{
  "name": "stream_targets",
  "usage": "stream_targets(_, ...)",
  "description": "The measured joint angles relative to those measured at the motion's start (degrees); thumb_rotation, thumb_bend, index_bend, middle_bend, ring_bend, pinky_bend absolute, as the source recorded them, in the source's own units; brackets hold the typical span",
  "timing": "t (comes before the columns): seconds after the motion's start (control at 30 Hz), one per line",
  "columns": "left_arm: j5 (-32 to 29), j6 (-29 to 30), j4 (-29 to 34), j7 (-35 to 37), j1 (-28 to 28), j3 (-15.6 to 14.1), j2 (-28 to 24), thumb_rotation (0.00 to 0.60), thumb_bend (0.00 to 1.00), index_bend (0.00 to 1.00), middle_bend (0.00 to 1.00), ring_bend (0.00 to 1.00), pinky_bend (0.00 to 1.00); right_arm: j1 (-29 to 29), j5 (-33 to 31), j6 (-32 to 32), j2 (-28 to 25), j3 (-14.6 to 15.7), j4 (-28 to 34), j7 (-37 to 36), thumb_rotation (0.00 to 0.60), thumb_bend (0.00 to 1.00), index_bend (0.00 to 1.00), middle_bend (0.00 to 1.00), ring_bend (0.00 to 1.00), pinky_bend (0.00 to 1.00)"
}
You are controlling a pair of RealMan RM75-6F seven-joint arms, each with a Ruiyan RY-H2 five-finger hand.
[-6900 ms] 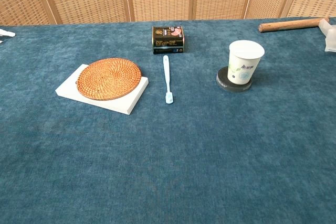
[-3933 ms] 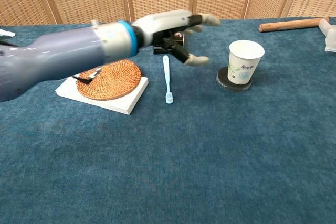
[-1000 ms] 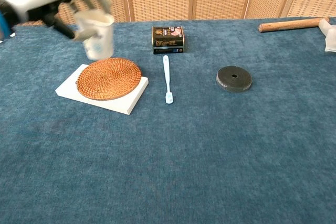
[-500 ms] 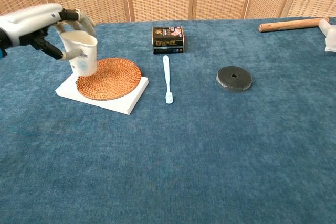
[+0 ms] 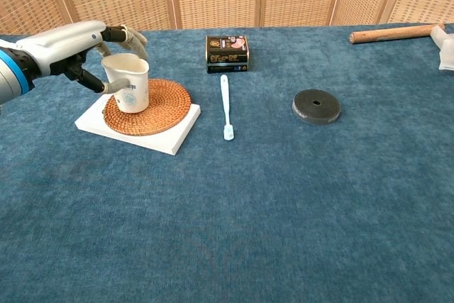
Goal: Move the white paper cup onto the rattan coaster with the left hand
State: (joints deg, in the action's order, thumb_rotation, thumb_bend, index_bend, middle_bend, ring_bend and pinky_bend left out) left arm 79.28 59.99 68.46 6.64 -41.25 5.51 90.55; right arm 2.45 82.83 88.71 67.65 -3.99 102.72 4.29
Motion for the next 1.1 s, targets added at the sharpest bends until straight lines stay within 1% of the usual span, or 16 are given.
stream_targets(0.07,0.2,-0.7,0.1,0.3,-0.1,-0.2,-0.2,0.6,0.47,0.09,0.01,0.01,0.12,0.0,0.1,0.0,0.0,0.0,0.0,0.0,0.6,0.35,0.0,0.0,0.0,0.0)
stream_targets(0.13,0.3,-1.3,0.2,0.5,-0.1,-0.3,-0.4,0.6,0.47,0.02,0.0,0.0,0.05,-0.1,0.2,0.1,0.1,0.0,-0.1,0.0,0.6,0.35,0.0,0.0,0.0,0.0)
stream_targets(0.23,0.5,-2.4,0.6,0.7,-0.3,-0.5,-1.0,0.6,0.47,0.0,0.0,0.0,0.0,-0.1,0.2,0.2,0.1,0.0,-0.1,0.1,0.6,0.35,0.0,0.0,0.0,0.0)
stream_targets(0.4,1.1,-2.9,1.9,1.7,-0.3,-0.6,-2.1,0.6,0.46,0.0,0.0,0.0,0.0,-0.1,0.2,0.3,0.1,-0.1,-0.1,0.0,0.6,0.35,0.0,0.0,0.0,0.0)
stream_targets(0.43,1.3,-2.8,1.9,1.7,-0.2,-0.5,-2.3,0.591,0.46,0.0,0.0,0.0,0.0,-0.1,0.2,0.3,0.1,-0.1,-0.1,0.0,0.6,0.35,0.0,0.0,0.0,0.0)
stream_targets(0.5,1.8,-2.0,2.0,1.7,-0.1,-0.5,-2.4,0.555,0.46,0.0,0.0,0.0,0.0,-0.2,0.2,0.2,0.1,0.0,-0.1,0.2,0.6,0.35,0.0,0.0,0.0,0.0)
stream_targets(0.53,2.1,-1.6,2.1,1.8,0.0,-0.4,-2.6,0.523,0.47,0.0,0.0,0.0,0.0,-0.2,0.2,0.1,0.2,0.0,-0.1,0.2,0.6,0.35,0.0,0.0,0.0,0.0)
stream_targets(0.57,2.3,-1.2,2.3,1.9,0.0,-0.4,-2.8,0.505,0.47,0.0,0.0,0.0,0.0,-0.2,0.2,0.1,0.2,-0.1,-0.1,0.1,0.6,0.35,0.0,0.0,0.0,0.0)
stream_targets(0.67,3.0,0.1,3.8,2.6,0.4,-0.1,-3.9,0.494,0.46,0.0,0.0,0.0,0.0,-0.4,0.1,0.1,0.1,-0.3,-0.1,0.1,0.6,0.35,0.0,0.0,0.0,0.0)
stream_targets(0.87,2.9,2.4,8.9,1.9,2.0,0.5,-8.3,0.49,0.47,0.0,0.0,0.0,0.0,-0.6,-1.5,0.2,-0.7,-1.5,0.0,1.0,0.6,0.35,0.0,0.0,0.0,0.0)
stream_targets(0.97,2.1,4.4,12.8,1.0,3.8,0.8,-11.3,0.491,0.47,0.0,0.0,0.0,0.0,-0.8,-2.4,0.6,-1.1,-2.5,-0.1,1.7,0.6,0.35,0.0,0.0,0.0,0.0)
stream_targets(1.1,0.6,8.5,19.5,-1.0,7.7,0.9,-16.4,0.49,0.47,0.0,0.0,0.0,0.0,-1.6,-3.1,0.3,-1.5,-3.4,-0.1,2.6,0.6,0.36,0.0,0.0,0.0,0.0)
